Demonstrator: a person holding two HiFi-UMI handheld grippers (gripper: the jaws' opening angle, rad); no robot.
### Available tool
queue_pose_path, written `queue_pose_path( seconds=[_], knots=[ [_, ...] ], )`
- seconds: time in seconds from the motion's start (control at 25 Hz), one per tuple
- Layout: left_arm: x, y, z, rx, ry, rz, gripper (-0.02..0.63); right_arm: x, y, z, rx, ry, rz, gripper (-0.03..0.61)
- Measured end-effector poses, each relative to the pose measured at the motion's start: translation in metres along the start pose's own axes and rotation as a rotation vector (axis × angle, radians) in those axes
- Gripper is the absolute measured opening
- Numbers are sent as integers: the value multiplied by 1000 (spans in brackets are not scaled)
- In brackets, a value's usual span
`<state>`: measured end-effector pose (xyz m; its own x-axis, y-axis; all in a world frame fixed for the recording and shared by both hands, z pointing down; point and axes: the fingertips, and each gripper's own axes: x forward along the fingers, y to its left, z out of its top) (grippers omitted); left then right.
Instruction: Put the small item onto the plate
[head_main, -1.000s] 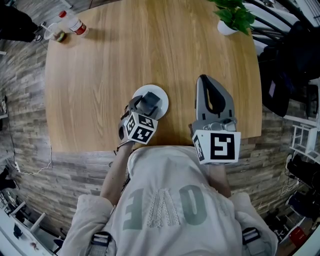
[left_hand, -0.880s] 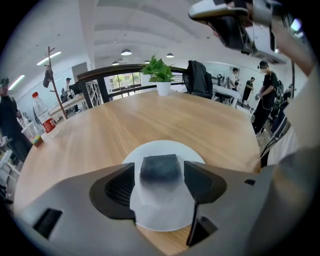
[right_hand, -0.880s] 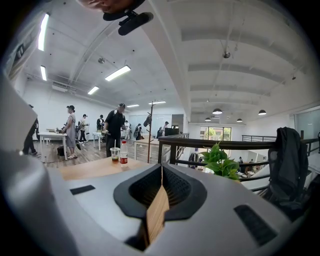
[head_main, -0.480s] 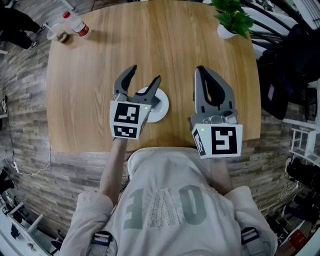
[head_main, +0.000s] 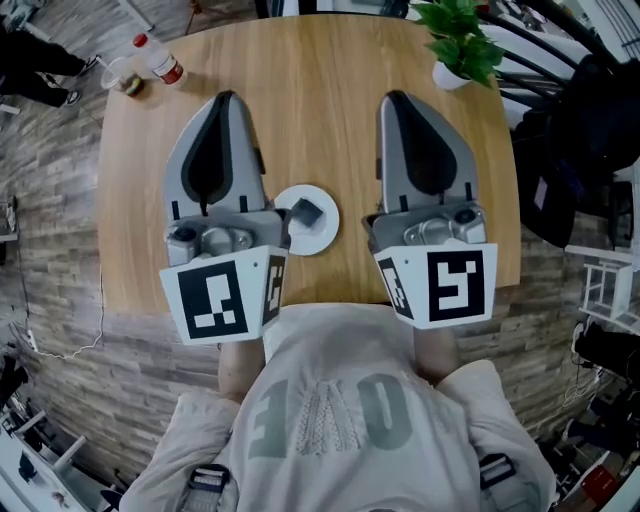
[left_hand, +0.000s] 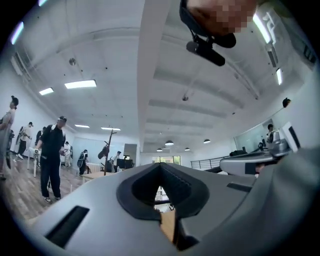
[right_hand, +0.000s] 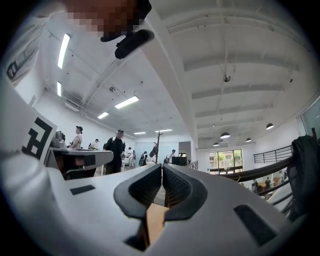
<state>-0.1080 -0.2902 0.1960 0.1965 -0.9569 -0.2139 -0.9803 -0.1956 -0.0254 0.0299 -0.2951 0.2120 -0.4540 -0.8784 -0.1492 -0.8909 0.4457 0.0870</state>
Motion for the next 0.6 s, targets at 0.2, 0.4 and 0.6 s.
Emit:
queue_pose_path(
  seconds=[0.2, 0.4, 0.6],
  knots=[
    [-17, 12, 23, -7, -77, 43, 9, -5, 6, 1, 23, -13, 5, 18],
    [-20, 16, 25, 23, -79, 62, 9, -8, 7, -5, 48, 3, -4, 18],
    [-20, 14, 22, 25, -73, 58, 9, -12, 6, -7, 51, 4, -13, 18]
  ],
)
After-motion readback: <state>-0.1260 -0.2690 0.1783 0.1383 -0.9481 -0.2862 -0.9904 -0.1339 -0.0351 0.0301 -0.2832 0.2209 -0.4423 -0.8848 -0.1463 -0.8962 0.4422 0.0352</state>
